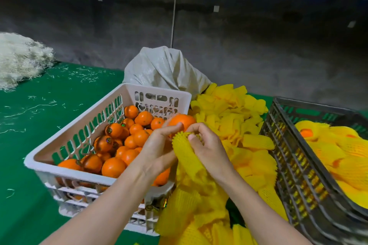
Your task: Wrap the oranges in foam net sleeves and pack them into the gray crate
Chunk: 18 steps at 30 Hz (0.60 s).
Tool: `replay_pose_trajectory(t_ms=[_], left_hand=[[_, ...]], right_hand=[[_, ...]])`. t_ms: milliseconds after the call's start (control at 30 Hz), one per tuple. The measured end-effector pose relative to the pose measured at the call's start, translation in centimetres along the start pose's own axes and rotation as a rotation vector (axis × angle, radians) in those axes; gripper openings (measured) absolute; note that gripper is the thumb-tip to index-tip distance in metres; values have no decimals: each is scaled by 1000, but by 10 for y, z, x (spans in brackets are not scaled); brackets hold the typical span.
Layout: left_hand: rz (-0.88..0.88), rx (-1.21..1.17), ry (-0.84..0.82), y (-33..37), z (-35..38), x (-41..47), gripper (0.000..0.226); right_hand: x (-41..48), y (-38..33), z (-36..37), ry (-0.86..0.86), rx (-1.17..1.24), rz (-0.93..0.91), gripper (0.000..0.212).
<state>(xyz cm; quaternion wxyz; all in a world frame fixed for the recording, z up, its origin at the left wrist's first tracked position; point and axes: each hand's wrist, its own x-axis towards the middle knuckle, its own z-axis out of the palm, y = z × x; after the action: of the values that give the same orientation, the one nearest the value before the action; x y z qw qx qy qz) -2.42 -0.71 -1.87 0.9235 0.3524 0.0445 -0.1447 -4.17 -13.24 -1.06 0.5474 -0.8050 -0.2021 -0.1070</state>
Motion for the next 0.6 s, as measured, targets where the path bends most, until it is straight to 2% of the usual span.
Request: replay_pose_trajectory(t_ms=[67, 167, 333, 367, 433, 533, 600], left_hand=[[11, 40, -24, -11, 5, -1, 55], [-11, 142, -77, -24, 12, -4, 56], [23, 401, -151, -36, 21, -11, 94], [19, 425, -160, -36, 22, -13, 92], [40, 418, -157, -38, 24, -16, 74], [134, 250, -96, -53, 30, -12, 65], [159, 87, -75, -70, 33, -8, 50]], right_hand=[[-3, 5, -13, 128, -149, -56, 11], [-5, 9, -33, 217, -227, -91, 12], [-12, 13, -49, 302, -121, -16, 11], [-16, 14, -50, 323, -98, -5, 9], [-25, 17, -51, 368, -79, -9, 5], [-34, 19, -46, 479, -81, -57, 8], [-41, 20, -38, 547, -82, -97, 13]])
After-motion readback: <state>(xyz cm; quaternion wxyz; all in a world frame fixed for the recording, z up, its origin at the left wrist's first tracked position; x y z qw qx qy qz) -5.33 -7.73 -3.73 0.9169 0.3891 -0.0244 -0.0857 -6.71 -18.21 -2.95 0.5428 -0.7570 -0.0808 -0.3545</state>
